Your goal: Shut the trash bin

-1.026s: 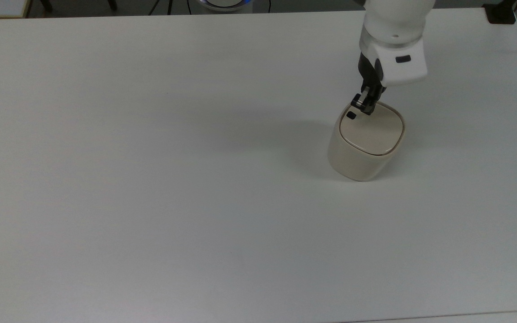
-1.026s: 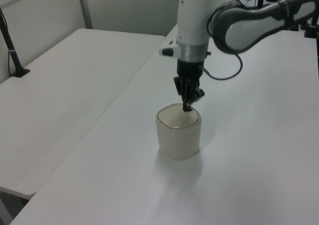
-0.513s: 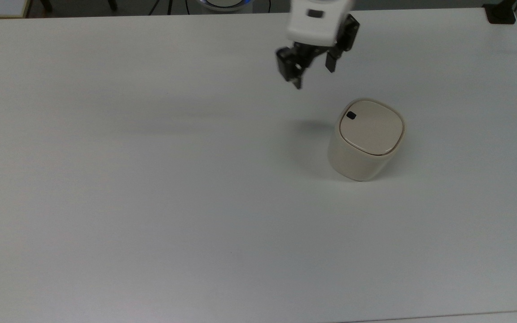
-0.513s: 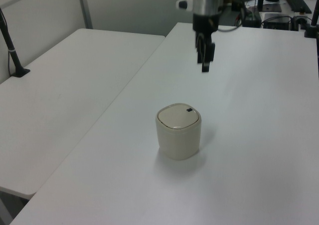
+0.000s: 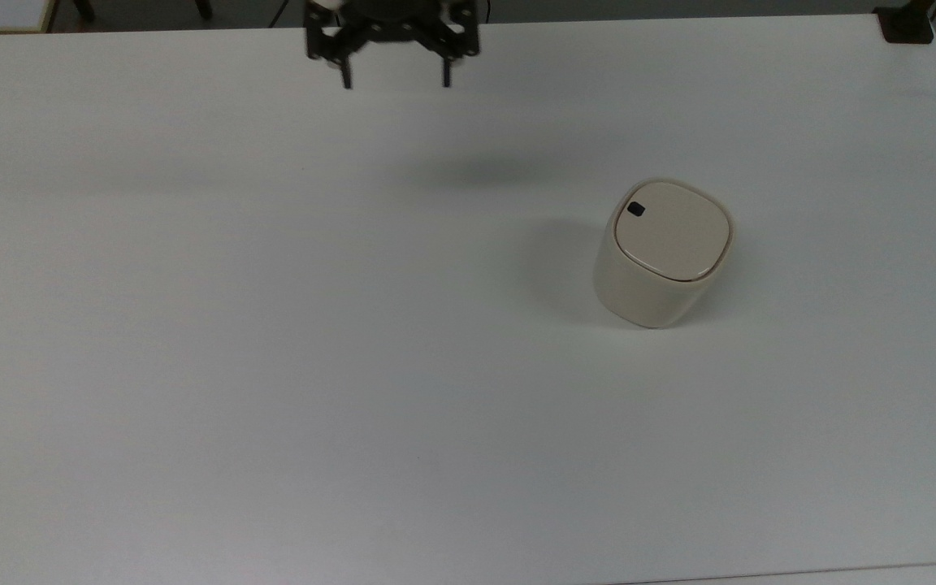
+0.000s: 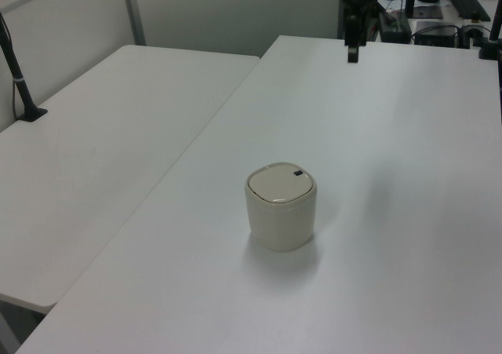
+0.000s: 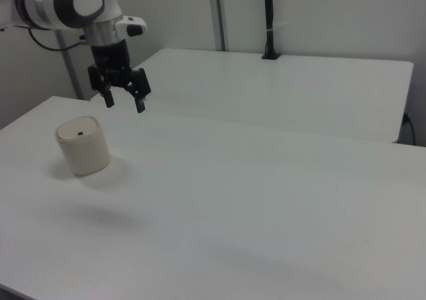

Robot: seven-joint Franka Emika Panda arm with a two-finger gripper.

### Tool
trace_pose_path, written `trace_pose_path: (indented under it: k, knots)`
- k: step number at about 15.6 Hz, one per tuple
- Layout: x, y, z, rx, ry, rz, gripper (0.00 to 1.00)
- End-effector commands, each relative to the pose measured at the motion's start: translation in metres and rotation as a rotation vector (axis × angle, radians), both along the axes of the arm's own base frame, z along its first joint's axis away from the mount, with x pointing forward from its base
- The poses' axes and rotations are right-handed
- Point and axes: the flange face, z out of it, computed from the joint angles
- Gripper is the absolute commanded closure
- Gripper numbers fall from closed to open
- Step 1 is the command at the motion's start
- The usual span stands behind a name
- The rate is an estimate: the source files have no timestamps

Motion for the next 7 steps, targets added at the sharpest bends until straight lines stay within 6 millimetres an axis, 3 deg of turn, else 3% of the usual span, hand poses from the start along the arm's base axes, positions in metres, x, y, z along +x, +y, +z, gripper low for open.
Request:
trace_pose_path:
  k: [1,5,7]
  knots:
    - [-0.021,-0.023,0.002,-0.016,0.022,-0.073,0.0]
    - [-0.018,-0.036,0.0,-0.017,0.023,-0.11,0.0]
    - [-0.014,-0.051,0.012,-0.01,-0.001,-0.141,0.0]
